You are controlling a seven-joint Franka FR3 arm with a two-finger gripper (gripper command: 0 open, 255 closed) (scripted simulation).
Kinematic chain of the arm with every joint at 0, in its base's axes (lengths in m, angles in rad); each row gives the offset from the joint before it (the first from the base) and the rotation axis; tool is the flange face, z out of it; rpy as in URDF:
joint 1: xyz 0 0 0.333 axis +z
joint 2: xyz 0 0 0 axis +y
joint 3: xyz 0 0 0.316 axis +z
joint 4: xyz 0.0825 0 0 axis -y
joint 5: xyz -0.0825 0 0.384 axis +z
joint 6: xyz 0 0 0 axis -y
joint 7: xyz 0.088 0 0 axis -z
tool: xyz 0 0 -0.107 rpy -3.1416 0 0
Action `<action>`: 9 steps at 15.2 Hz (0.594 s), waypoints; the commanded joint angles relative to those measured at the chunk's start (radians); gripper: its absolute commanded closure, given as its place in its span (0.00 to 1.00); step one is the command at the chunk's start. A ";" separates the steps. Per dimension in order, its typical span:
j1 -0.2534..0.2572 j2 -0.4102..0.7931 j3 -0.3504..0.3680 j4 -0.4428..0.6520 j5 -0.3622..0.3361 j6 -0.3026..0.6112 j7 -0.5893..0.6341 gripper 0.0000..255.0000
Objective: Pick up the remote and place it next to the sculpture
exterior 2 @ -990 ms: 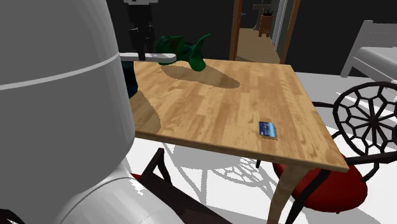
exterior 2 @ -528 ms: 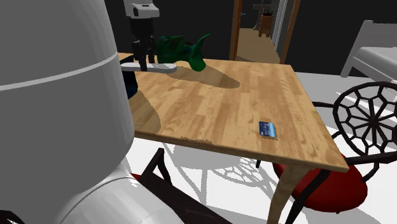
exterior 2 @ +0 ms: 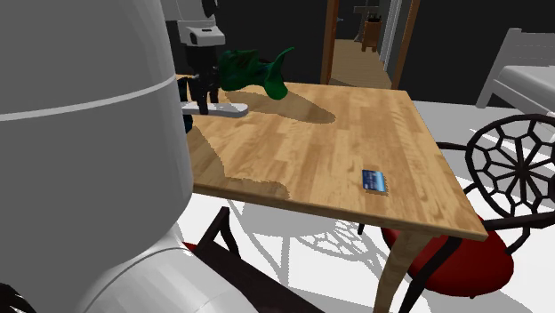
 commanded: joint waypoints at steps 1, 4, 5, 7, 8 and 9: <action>0.002 0.008 0.000 -0.020 -0.007 0.027 0.005 1.00; 0.004 0.024 0.000 -0.047 -0.020 0.065 0.015 1.00; 0.005 0.030 0.000 -0.056 -0.025 0.077 0.019 1.00; 0.007 0.043 -0.001 -0.072 -0.036 0.102 0.026 1.00; 0.009 0.050 -0.001 -0.080 -0.042 0.115 0.030 1.00; 0.010 0.057 -0.002 -0.087 -0.048 0.127 0.035 1.00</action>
